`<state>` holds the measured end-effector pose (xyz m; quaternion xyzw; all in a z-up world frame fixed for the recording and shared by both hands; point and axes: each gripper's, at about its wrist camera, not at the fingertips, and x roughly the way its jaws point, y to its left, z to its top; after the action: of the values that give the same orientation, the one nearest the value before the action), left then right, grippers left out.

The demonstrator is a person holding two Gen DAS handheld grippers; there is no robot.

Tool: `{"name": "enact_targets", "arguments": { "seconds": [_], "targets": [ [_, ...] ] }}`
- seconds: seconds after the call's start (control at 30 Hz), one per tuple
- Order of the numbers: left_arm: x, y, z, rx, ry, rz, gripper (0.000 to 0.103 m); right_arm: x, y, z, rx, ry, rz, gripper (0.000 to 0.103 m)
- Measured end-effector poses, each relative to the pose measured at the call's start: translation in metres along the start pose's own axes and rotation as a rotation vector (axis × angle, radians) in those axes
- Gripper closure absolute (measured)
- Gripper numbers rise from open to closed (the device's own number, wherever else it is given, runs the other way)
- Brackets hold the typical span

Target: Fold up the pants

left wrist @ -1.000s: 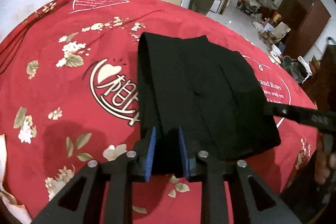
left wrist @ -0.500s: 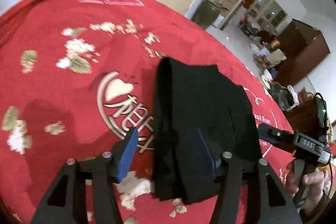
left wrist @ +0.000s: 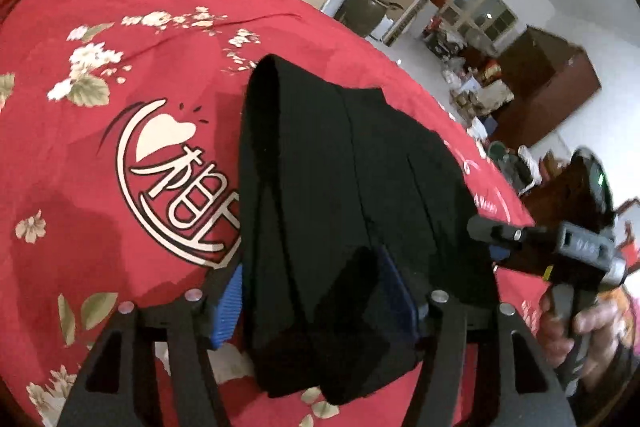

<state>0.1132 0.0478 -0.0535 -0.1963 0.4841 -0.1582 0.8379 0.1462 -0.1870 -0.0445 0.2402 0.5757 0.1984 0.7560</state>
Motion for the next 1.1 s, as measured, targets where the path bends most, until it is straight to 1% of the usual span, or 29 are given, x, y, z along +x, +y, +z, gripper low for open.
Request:
{"name": "enact_targets", "arguments": {
  "seconds": [0.07,0.1,0.13,0.2,0.23,0.27,0.3,0.33,0.4,0.47,0.53,0.6,0.63,0.67,0.77,0.83,0.93,1.1],
  "targets": [
    [0.004,0.003,0.006,-0.008,-0.004,-0.006,0.041,0.004,-0.003,0.003,0.003,0.007,-0.011,0.038],
    [0.006,0.001,0.009,0.000,-0.004,0.005,0.043,0.006,-0.004,0.004,0.006,0.005,-0.004,0.038],
    [0.009,-0.001,0.012,0.009,-0.004,0.027,0.044,0.007,-0.005,0.007,0.009,-0.003,0.004,0.038],
    [0.011,-0.009,0.012,0.025,-0.008,0.083,0.048,0.008,-0.006,0.008,0.010,-0.011,0.004,0.042],
    [0.011,-0.013,0.010,0.031,-0.010,0.106,0.050,0.008,-0.007,0.008,0.014,-0.013,-0.008,0.050],
    [0.011,-0.018,0.008,0.043,-0.010,0.132,0.054,0.007,-0.008,0.008,0.021,-0.010,-0.014,0.064],
    [0.009,-0.020,0.008,0.055,-0.013,0.155,0.058,0.006,-0.010,0.007,0.034,-0.006,-0.012,0.072],
    [0.007,-0.021,0.007,0.062,-0.015,0.171,0.060,0.005,-0.011,0.006,0.045,-0.009,0.002,0.079],
    [0.007,-0.027,0.008,0.082,-0.015,0.203,0.062,0.003,-0.006,0.006,0.025,-0.020,-0.002,0.080],
    [0.010,-0.027,0.009,0.097,-0.010,0.217,0.062,0.008,-0.006,0.007,0.009,-0.012,-0.033,0.079],
    [0.009,-0.025,0.011,0.089,-0.009,0.216,0.063,0.011,-0.012,0.009,0.036,-0.006,-0.011,0.078],
    [0.007,-0.029,0.013,0.097,-0.012,0.232,0.070,0.010,-0.013,0.008,0.039,-0.006,-0.007,0.078],
    [0.003,-0.031,0.011,0.107,-0.015,0.239,0.072,0.010,-0.009,0.008,0.016,-0.008,-0.025,0.080],
    [0.001,-0.034,0.011,0.117,-0.019,0.244,0.076,0.008,-0.002,0.007,-0.017,-0.013,-0.037,0.086],
    [-0.010,-0.041,0.010,0.127,-0.028,0.238,0.081,0.000,0.006,0.005,-0.041,-0.035,-0.017,0.087],
    [-0.016,-0.046,0.011,0.133,-0.031,0.230,0.082,-0.009,0.011,0.002,-0.045,-0.047,0.009,0.087],
    [-0.027,-0.053,0.008,0.148,-0.031,0.234,0.083,-0.019,0.022,-0.006,-0.071,-0.053,0.026,0.087],
    [-0.045,-0.054,0.010,0.147,-0.045,0.234,0.083,-0.032,0.038,-0.019,-0.095,-0.064,0.051,0.087]
  ]
}}
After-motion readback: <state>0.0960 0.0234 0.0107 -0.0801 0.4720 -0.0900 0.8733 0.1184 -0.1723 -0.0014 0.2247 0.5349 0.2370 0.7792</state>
